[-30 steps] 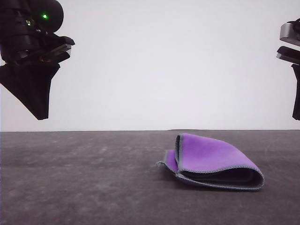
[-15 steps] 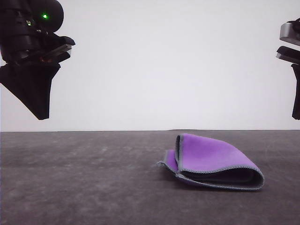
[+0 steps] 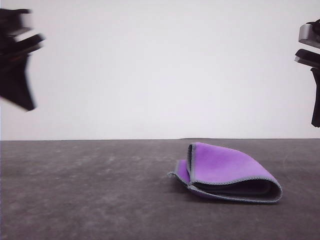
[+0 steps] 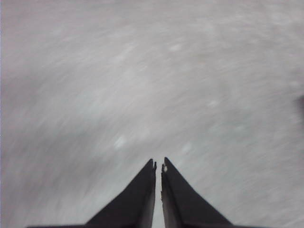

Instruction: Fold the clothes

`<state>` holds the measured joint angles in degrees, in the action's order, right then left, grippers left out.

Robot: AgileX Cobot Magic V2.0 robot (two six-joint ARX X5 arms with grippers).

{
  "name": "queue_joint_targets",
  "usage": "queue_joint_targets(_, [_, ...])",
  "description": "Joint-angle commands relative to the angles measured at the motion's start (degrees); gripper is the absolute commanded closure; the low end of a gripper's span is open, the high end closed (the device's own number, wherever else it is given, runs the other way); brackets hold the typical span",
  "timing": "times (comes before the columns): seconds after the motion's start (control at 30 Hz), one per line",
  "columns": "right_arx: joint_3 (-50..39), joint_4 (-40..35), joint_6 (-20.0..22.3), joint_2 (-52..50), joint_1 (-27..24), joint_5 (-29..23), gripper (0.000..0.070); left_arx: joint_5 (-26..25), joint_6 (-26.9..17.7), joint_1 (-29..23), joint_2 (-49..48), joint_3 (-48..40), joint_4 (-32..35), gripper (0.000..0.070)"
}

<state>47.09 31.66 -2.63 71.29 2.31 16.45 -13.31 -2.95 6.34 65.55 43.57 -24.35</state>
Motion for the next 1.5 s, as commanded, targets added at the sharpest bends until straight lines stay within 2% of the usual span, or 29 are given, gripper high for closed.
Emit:
queue_joint_targets(0.0, [0.6,-0.4,0.1,0.5,0.2,0.0,0.0697,0.4,0.8,-1.3,-5.5,-6.3,3.4,0.0696])
queue_joint_targets(0.13, [0.6,-0.4,0.1,0.5,0.2,0.0,0.0697,1.0,1.5,-5.2,-19.6,-19.2,9.2,0.0696])
queue_joint_targets(0.3, [0.6,-0.4,0.1,0.5,0.2,0.0,0.0697,3.0,5.4,-8.8,-36.7,-32.0,13.4,0.0696])
queue_joint_targets(0.47, [0.6,-0.4,0.1,0.5,0.2,0.0,0.0697,4.9,8.9,-9.4,-48.5,-38.1,13.2,0.0696])
queue_joint_targets(0.6, [0.6,-0.3,0.1,0.5,0.2,0.0,0.0697,5.5,10.0,-9.4,-54.5,-40.3,12.1,0.0696])
queue_joint_targets(0.87, [0.6,-0.4,0.1,0.5,0.2,0.0,0.0697,9.1,10.1,-9.3,-62.2,-40.7,7.4,0.0696])
queue_joint_targets(1.47, [0.6,-0.4,0.1,0.5,0.2,0.0,0.0697,9.5,10.3,-8.1,-65.3,-40.7,7.4,0.0696])
